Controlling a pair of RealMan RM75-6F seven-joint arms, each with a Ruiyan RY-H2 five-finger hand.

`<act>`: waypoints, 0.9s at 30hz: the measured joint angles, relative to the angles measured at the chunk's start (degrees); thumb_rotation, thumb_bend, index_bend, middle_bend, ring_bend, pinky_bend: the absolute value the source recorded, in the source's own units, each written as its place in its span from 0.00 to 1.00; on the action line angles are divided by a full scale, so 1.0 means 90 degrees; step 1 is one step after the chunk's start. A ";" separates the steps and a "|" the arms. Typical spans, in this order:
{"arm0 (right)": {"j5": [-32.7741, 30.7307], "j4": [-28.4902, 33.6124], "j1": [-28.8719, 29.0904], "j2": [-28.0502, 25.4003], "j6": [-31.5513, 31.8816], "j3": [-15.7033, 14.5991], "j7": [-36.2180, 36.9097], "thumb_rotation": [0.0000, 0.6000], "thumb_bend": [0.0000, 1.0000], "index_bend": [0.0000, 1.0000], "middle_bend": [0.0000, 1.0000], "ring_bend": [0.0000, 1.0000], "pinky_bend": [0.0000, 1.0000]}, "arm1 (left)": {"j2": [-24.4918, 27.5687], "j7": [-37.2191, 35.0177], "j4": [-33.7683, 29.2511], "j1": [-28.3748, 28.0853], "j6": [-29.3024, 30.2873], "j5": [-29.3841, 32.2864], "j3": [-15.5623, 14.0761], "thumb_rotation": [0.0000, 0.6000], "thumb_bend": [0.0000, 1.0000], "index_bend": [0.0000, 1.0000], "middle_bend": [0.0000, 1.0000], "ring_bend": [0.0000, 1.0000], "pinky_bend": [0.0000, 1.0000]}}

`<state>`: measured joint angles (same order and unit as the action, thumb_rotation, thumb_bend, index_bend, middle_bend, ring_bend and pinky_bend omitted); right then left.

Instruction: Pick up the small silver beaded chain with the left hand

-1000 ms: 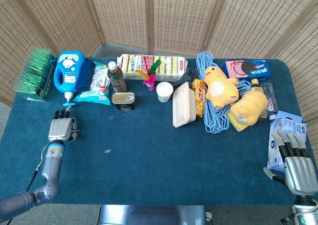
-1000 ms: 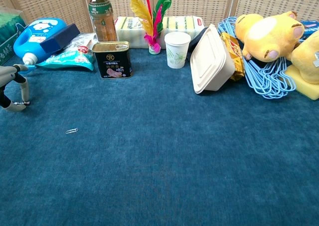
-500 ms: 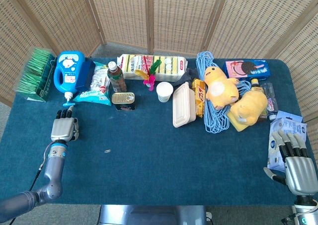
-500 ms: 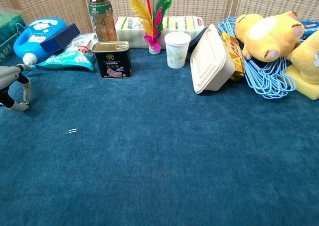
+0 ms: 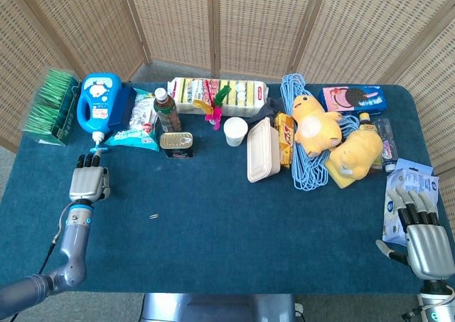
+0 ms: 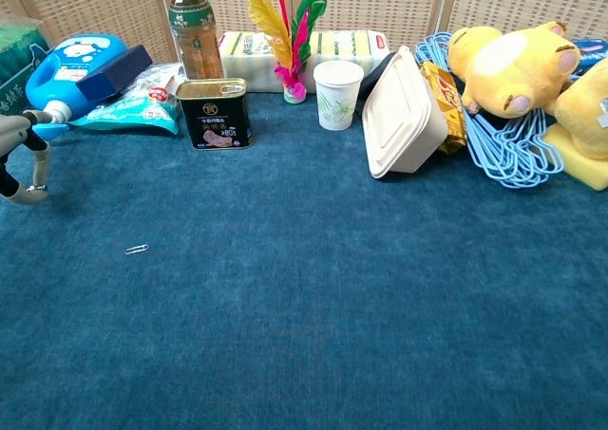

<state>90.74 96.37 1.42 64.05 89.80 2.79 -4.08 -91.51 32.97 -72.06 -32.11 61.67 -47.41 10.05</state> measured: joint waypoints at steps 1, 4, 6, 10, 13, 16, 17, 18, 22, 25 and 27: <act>-0.0002 -0.0001 0.0001 0.0001 -0.0003 0.0000 -0.0002 1.00 0.00 0.00 0.00 0.00 0.00 | 0.0021 -0.0016 -0.0030 0.0008 0.0007 -0.0015 0.0000 1.00 0.57 0.60 0.00 0.00 0.00; -0.0003 0.0005 0.0003 0.0005 -0.0009 -0.0002 -0.0002 1.00 0.00 0.00 0.00 0.00 0.00 | 0.0112 -0.0087 -0.0155 0.0039 0.0028 -0.0081 -0.0002 1.00 0.57 0.60 0.00 0.00 0.00; -0.0008 0.0001 0.0003 0.0007 -0.0009 -0.0001 -0.0020 1.00 0.00 0.00 0.00 0.00 0.00 | 0.0167 -0.0157 -0.0248 0.0062 0.0039 -0.0132 -0.0005 1.00 0.57 0.60 0.00 0.00 0.00; -0.0018 -0.0009 0.0012 0.0028 -0.0038 -0.0007 -0.0039 1.00 0.00 0.00 0.00 0.00 0.00 | 0.0340 -0.0476 -0.0659 0.0144 0.0042 -0.0314 -0.0016 1.00 0.57 0.60 0.00 0.00 0.00; -0.0022 -0.0017 0.0016 0.0040 -0.0048 -0.0010 -0.0061 1.00 0.00 0.00 0.00 0.00 0.00 | 0.0505 -0.0770 -0.1033 0.0211 0.0027 -0.0473 -0.0027 1.00 0.57 0.60 0.00 0.00 0.00; -0.0022 -0.0013 0.0016 0.0043 -0.0047 -0.0011 -0.0073 1.00 0.00 0.00 0.00 0.00 0.00 | 0.0714 -0.1157 -0.1470 0.0293 -0.0001 -0.0704 -0.0048 1.00 0.57 0.60 0.00 0.00 0.00; -0.0025 -0.0014 0.0016 0.0044 -0.0048 -0.0011 -0.0077 1.00 0.00 0.00 0.00 0.00 0.00 | 0.0801 -0.1345 -0.1640 0.0329 -0.0015 -0.0823 -0.0060 1.00 0.57 0.60 0.00 0.00 0.00; -0.0029 -0.0017 0.0016 0.0046 -0.0050 -0.0010 -0.0074 1.00 0.00 0.00 0.00 0.00 0.00 | 0.0869 -0.1495 -0.1759 0.0356 -0.0028 -0.0923 -0.0072 1.00 0.57 0.60 0.00 0.00 0.00; -0.0032 -0.0029 0.0018 0.0056 -0.0050 -0.0007 -0.0078 1.00 0.00 0.00 0.00 0.00 0.00 | 0.1173 -0.2212 -0.2262 0.0489 -0.0091 -0.1403 -0.0141 1.00 0.57 0.60 0.00 0.00 0.00; -0.0033 -0.0033 0.0021 0.0061 -0.0054 -0.0008 -0.0093 1.00 0.00 0.00 0.00 0.00 0.00 | 0.1343 -0.2694 -0.2506 0.0578 -0.0127 -0.1708 -0.0196 1.00 0.57 0.60 0.00 0.00 0.00; -0.0037 -0.0034 0.0025 0.0068 -0.0067 -0.0011 -0.0104 1.00 0.00 0.00 0.00 0.00 0.00 | 0.1457 -0.3091 -0.2652 0.0644 -0.0162 -0.1942 -0.0245 1.00 0.57 0.60 0.00 0.00 0.00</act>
<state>90.40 96.07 1.64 64.66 89.20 2.69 -5.01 -78.40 5.15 -95.93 -26.31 60.21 -64.89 7.84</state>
